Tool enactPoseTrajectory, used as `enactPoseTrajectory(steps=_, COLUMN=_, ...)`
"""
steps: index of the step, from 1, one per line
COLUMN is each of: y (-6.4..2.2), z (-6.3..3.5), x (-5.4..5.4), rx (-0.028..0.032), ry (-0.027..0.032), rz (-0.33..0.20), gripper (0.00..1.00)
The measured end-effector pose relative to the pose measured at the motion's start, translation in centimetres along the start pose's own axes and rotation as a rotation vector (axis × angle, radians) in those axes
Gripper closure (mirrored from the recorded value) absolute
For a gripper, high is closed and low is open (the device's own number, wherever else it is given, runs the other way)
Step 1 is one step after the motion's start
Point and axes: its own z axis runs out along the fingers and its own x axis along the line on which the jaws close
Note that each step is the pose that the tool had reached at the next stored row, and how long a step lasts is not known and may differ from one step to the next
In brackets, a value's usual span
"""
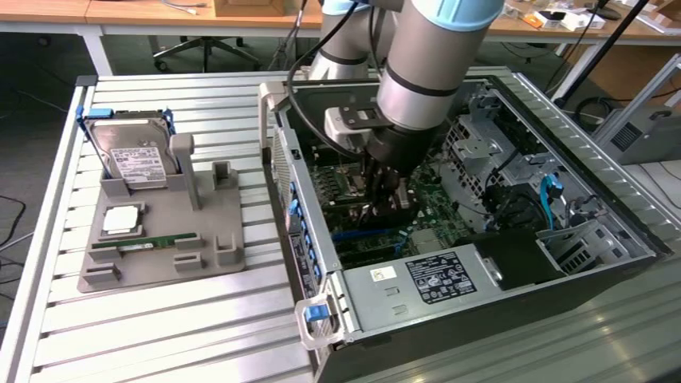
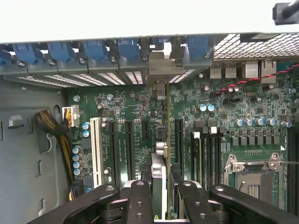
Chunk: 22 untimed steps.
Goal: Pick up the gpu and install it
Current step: 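Insert the gpu into the slot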
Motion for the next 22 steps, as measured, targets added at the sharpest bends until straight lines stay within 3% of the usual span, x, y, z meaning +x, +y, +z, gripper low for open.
enactPoseTrajectory(steps=22, y=0.59, z=0.97, x=-0.19, rx=0.0001, ry=0.0003, rz=0.000, gripper=0.73)
